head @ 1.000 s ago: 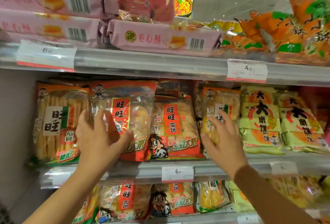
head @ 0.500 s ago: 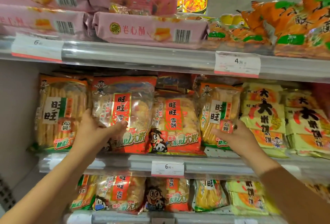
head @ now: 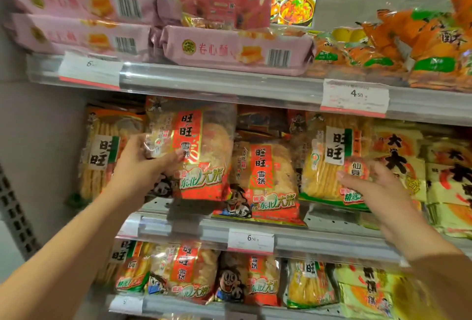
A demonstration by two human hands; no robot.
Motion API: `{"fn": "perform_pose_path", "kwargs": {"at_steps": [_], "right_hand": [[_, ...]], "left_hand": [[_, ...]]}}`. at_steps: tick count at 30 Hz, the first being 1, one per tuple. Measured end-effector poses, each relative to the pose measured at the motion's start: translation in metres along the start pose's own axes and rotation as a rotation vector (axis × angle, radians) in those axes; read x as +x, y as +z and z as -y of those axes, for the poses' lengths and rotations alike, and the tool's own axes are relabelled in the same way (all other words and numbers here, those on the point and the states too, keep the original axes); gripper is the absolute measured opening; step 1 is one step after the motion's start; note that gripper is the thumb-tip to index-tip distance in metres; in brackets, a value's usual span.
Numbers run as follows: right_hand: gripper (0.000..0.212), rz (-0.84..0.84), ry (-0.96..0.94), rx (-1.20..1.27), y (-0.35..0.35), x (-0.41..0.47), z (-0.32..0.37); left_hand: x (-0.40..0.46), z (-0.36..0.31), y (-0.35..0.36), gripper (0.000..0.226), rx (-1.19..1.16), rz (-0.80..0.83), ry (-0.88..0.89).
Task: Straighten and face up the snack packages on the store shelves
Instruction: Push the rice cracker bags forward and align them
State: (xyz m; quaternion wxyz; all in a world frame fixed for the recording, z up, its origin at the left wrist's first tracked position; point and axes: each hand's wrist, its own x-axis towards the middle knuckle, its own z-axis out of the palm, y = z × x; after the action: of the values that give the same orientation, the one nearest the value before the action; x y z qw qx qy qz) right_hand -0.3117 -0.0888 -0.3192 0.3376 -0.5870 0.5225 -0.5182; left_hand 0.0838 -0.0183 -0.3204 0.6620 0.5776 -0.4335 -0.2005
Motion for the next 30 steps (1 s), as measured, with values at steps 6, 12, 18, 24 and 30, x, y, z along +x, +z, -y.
{"fn": "perform_pose_path", "kwargs": {"at_steps": [6,12,18,24,30], "right_hand": [[0.058,0.154,0.024,0.114,0.074,-0.037,0.008],[0.033,0.238,0.051,0.153,0.169,-0.055,0.035],[0.031,0.285,0.053,0.102,0.238,-0.071,0.057],[0.028,0.266,0.080,0.042,0.277,-0.068,0.061],[0.034,0.290,0.131,-0.091,0.282,-0.054,0.050]], "left_hand": [[-0.022,-0.002,-0.046,0.058,-0.107,0.029,-0.019],[-0.028,0.000,-0.115,0.056,-0.204,-0.016,-0.010],[-0.030,0.005,-0.154,0.062,-0.203,0.062,-0.032],[-0.031,0.007,-0.163,0.060,-0.248,0.123,-0.035],[-0.029,0.008,-0.165,0.063,-0.259,0.157,-0.044]]}}
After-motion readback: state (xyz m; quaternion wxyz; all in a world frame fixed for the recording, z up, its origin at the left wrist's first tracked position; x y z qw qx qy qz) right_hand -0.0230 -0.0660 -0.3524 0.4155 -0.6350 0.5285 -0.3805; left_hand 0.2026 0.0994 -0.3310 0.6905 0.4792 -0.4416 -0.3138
